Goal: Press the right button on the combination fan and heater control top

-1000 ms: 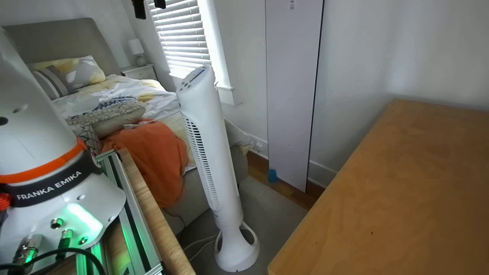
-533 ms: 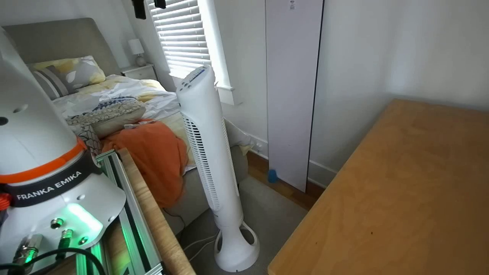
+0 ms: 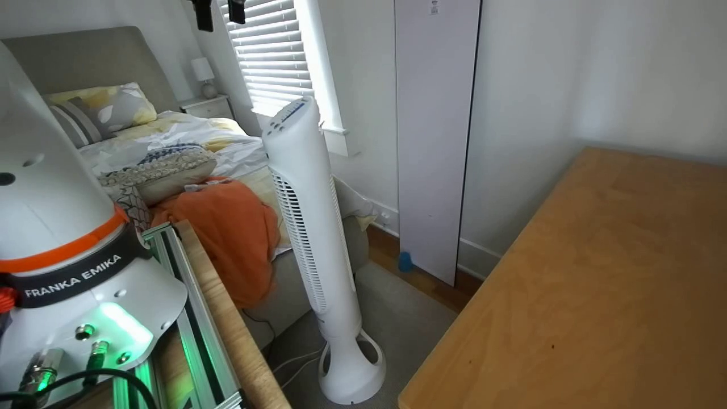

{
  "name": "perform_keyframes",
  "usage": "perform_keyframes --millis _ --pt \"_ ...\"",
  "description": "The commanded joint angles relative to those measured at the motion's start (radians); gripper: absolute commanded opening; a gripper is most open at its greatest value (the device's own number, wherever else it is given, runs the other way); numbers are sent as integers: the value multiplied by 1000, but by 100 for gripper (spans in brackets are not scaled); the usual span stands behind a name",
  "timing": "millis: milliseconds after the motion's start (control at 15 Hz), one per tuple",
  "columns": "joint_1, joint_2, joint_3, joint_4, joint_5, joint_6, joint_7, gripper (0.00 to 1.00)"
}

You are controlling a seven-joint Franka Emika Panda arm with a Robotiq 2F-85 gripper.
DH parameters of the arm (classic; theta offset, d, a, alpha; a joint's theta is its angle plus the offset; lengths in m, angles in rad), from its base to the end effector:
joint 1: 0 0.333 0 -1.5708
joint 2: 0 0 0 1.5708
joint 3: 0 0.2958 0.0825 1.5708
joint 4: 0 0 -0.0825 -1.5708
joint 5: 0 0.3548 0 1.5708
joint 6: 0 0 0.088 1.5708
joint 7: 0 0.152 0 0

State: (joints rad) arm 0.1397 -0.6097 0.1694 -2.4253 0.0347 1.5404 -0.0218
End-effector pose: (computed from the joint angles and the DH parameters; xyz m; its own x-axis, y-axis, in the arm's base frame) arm 0.2903 0.0999 0.4436 0.9244 0.2606 -0.2783 0.2868 -0.9563 0.0570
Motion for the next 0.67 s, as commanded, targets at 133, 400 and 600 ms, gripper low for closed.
perform_keyframes --millis 133,400,600 --pt "27 -1 -90 -96 95 148 -137 74" --pt "42 7 -137 -162 158 236 -254 42" --pt "69 14 -156 -207 213 274 -351 19"
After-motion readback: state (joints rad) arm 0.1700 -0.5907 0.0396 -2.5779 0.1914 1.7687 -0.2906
